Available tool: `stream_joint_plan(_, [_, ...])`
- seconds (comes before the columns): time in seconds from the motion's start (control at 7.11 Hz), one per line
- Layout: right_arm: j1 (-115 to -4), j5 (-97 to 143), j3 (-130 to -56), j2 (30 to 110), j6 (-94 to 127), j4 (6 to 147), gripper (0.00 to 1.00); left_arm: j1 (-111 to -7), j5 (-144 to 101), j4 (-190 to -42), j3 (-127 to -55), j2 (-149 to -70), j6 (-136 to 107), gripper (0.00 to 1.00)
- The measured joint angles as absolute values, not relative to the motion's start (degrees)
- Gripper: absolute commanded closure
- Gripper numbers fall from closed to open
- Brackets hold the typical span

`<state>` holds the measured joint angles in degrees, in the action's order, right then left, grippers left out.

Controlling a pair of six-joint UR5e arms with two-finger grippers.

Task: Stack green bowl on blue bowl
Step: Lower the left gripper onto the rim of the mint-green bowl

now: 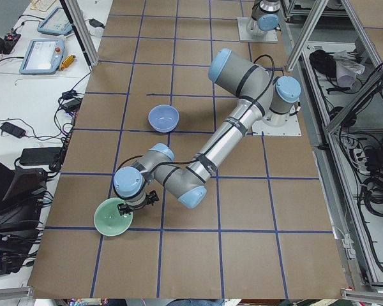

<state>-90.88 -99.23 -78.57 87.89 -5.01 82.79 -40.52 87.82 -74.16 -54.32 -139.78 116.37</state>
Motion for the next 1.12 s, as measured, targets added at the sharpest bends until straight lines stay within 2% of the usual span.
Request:
stream_joint_plan(0.42, [-90.88,-99.23,-78.57,87.89,-5.01,82.79,0.0,-40.52,87.89,-72.44,-53.87,-141.94,119.79,0.0])
stream_joint_plan(0.56, [-90.88,-99.23,-78.57,87.89,-5.01,82.79,0.0,-40.52,87.92,-71.96,-53.76,-142.4,120.15,0.06])
stream_joint_plan(0.84, [-90.88,-99.23,-78.57,87.89,-5.01,82.79,0.0,-40.52,87.84,-71.52,-52.86,-143.26,120.87,0.07])
stream_joint_plan(1.12, [-90.88,-99.23,-78.57,87.89,-5.01,82.79,0.0,-40.53,87.81,-71.46,-52.09,-143.85,121.79,0.12])
